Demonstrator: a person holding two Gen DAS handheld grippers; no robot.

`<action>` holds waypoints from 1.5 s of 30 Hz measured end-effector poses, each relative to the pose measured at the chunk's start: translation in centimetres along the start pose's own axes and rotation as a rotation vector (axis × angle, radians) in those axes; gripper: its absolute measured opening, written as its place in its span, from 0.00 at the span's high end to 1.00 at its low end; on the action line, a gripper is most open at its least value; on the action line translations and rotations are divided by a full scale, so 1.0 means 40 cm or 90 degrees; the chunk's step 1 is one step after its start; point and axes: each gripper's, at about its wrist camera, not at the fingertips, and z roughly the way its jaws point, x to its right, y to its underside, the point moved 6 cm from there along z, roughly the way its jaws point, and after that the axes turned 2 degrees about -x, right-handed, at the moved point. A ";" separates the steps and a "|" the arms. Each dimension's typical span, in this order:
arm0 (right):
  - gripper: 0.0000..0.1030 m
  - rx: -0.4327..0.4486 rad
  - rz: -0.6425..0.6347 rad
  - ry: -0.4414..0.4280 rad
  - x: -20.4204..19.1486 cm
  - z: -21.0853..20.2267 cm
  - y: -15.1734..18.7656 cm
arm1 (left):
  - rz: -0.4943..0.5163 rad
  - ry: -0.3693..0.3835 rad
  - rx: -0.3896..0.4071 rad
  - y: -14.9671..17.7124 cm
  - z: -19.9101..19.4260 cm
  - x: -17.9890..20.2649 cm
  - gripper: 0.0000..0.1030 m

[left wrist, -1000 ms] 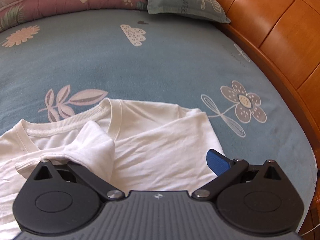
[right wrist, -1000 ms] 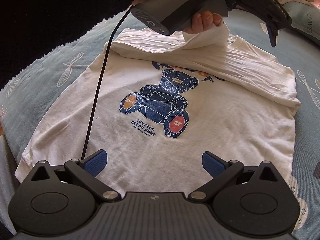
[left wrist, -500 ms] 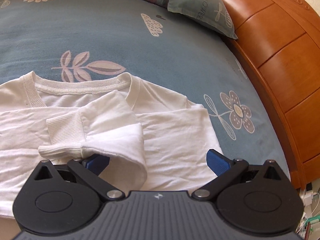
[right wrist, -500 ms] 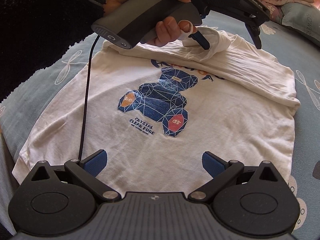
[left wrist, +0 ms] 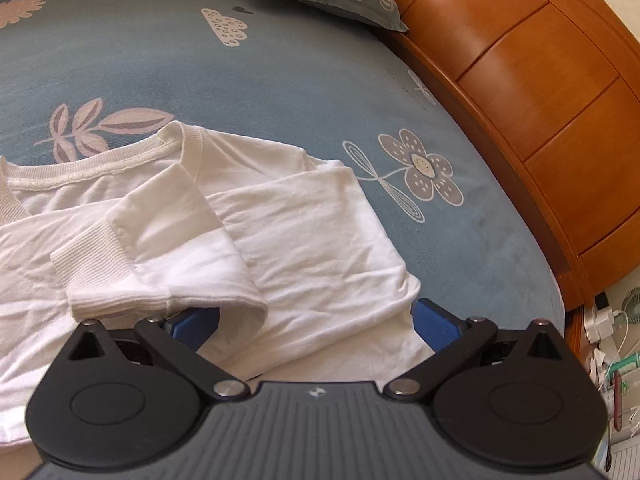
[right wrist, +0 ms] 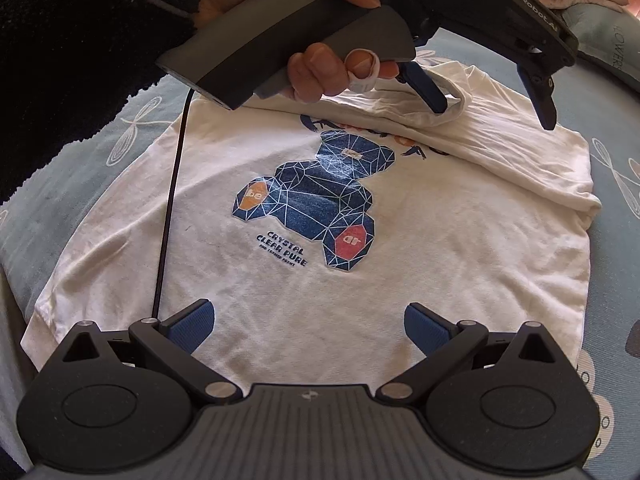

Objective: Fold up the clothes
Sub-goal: 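Lay the sleeve across the sweatshirt body and open the left gripper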

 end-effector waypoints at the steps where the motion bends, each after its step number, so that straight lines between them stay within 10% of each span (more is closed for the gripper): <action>1: 0.00 0.000 -0.001 0.000 0.000 0.000 0.000 | -0.032 0.002 0.008 -0.004 -0.003 -0.018 0.01; 6: 0.00 -0.004 -0.001 0.003 0.000 0.006 0.002 | -0.145 -0.067 0.043 -0.026 -0.002 -0.091 0.01; 12: 0.00 -0.009 -0.004 0.003 -0.002 0.013 0.006 | -0.098 -0.048 0.116 -0.088 -0.004 -0.033 0.01; 18: 0.00 -0.012 -0.003 0.005 0.002 0.018 0.008 | 0.038 0.061 0.061 -0.092 0.036 0.120 0.01; 21: 0.00 -0.011 -0.001 0.006 0.005 0.017 0.008 | 0.086 0.042 0.051 -0.080 0.029 0.144 0.01; 29: 0.00 -0.008 -0.002 0.004 0.004 0.012 0.006 | 0.007 -0.042 0.060 -0.033 -0.011 -0.006 0.01; 45: 0.00 -0.020 -0.004 0.009 0.004 0.034 0.012 | -0.022 -0.003 -0.001 0.054 0.031 -0.012 0.01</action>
